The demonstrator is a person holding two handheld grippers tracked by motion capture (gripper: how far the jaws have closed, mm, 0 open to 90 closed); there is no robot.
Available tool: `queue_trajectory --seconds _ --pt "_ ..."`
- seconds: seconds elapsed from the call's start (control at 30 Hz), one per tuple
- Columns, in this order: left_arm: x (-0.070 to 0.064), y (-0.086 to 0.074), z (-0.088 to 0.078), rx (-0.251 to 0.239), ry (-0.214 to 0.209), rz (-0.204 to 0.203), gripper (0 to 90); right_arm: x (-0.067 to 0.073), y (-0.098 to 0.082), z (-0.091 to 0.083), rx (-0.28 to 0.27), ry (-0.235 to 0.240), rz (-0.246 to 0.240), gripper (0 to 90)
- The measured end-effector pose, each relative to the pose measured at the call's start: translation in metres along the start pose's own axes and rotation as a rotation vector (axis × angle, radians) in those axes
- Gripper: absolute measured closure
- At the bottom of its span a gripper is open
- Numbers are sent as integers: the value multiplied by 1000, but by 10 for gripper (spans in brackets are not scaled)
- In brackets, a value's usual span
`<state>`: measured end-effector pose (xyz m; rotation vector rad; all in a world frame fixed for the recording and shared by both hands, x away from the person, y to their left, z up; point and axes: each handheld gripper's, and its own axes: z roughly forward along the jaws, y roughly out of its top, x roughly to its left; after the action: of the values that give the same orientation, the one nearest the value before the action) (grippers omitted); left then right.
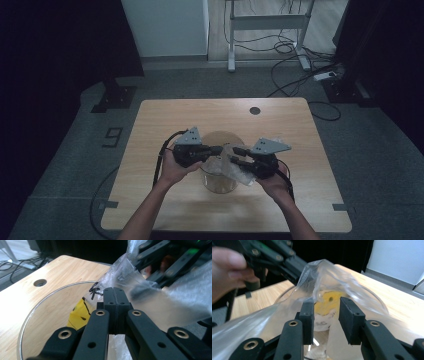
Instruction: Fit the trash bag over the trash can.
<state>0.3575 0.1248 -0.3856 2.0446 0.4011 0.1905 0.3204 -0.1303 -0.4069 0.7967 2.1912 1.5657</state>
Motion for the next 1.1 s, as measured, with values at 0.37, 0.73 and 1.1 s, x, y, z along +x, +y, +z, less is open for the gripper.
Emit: queue_trajectory --seconds 0.37,0.73,1.1 --pt "-3 -3 6 11 18 -9 899 2 5 -12 -63 40 86 655" --pt "-6 -8 1 -4 66 3 900 4 7 3 -6 76 95 894" --pt "1 -20 -19 -36 109 -30 900 -2 -2 -4 34 17 64 895"
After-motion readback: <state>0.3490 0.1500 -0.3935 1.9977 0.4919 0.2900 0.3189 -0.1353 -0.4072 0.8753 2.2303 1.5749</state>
